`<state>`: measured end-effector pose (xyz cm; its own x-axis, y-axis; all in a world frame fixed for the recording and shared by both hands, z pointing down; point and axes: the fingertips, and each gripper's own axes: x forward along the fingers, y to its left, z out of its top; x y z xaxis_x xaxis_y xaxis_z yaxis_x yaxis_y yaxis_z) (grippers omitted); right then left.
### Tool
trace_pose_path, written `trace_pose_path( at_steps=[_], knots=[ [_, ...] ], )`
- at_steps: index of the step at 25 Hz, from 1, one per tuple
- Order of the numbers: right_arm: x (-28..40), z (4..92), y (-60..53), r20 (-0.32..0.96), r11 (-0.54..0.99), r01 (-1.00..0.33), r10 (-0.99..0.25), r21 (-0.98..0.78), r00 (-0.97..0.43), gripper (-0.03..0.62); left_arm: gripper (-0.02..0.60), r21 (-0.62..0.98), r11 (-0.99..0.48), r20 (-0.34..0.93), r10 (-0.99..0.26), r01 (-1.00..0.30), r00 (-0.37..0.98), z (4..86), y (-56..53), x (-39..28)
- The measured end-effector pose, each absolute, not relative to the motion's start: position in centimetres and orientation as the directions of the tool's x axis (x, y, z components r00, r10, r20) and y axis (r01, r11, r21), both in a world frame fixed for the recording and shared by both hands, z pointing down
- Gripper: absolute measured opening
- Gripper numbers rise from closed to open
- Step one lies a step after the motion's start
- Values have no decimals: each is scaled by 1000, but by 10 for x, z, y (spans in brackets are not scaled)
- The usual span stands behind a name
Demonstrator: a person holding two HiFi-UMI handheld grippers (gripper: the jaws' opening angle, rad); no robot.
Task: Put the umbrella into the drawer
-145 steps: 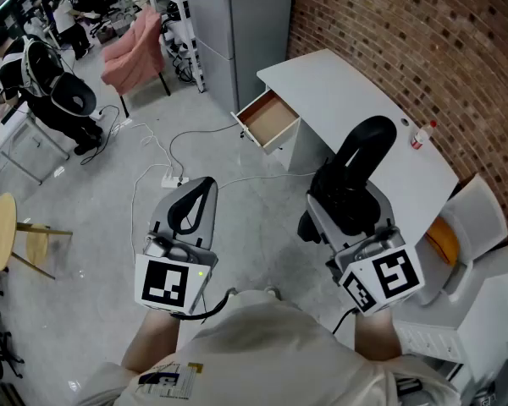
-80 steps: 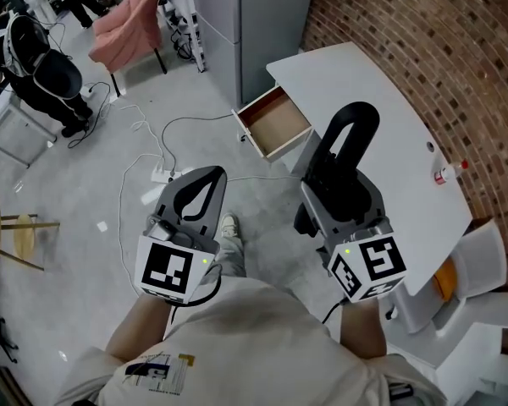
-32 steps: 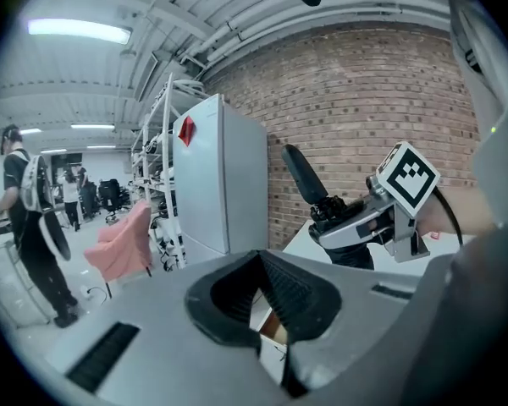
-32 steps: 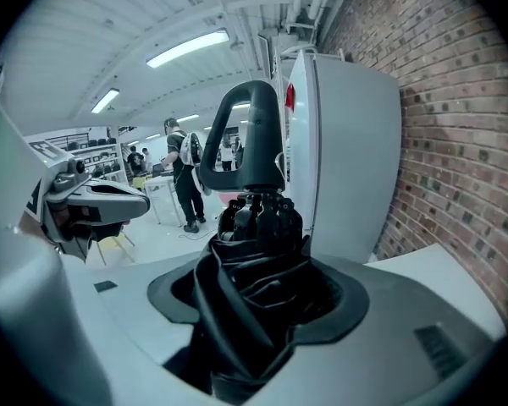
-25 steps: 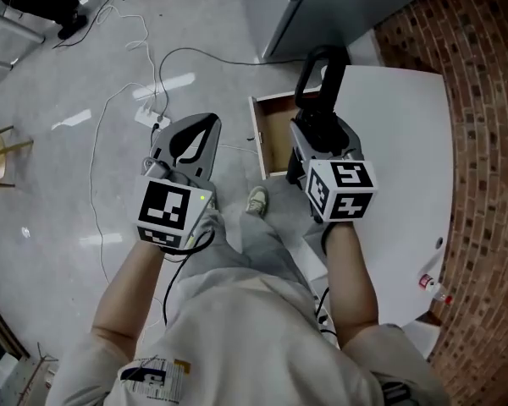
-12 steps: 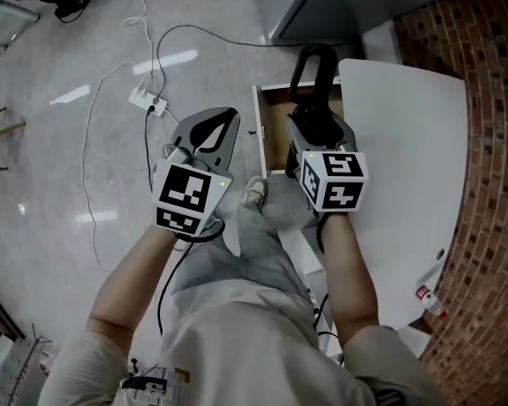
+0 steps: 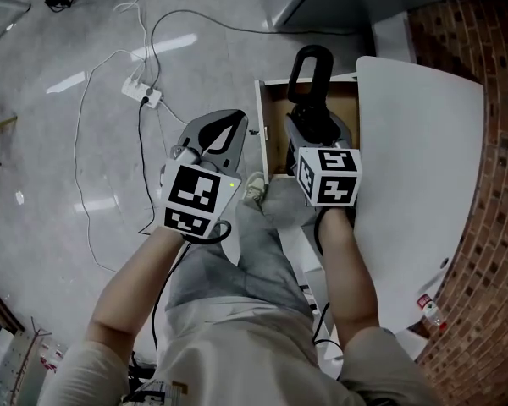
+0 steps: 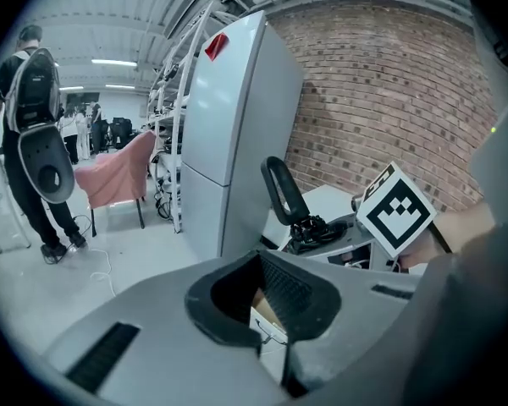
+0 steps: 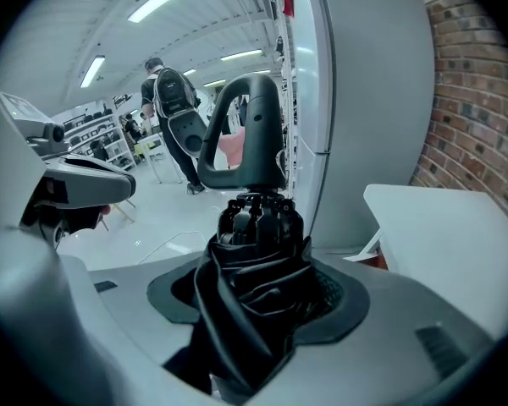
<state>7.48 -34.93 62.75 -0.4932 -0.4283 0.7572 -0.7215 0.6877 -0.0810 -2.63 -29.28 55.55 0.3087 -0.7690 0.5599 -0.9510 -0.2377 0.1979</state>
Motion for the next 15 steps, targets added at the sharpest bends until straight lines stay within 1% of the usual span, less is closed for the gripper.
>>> trace_pose_path(
  at_steps=[15],
  knots=[
    [72, 750, -354, 822, 704, -708, -367, -61, -436, 267, 8, 249, -201, 608, -729, -947, 315, 652, -304, -33]
  ],
)
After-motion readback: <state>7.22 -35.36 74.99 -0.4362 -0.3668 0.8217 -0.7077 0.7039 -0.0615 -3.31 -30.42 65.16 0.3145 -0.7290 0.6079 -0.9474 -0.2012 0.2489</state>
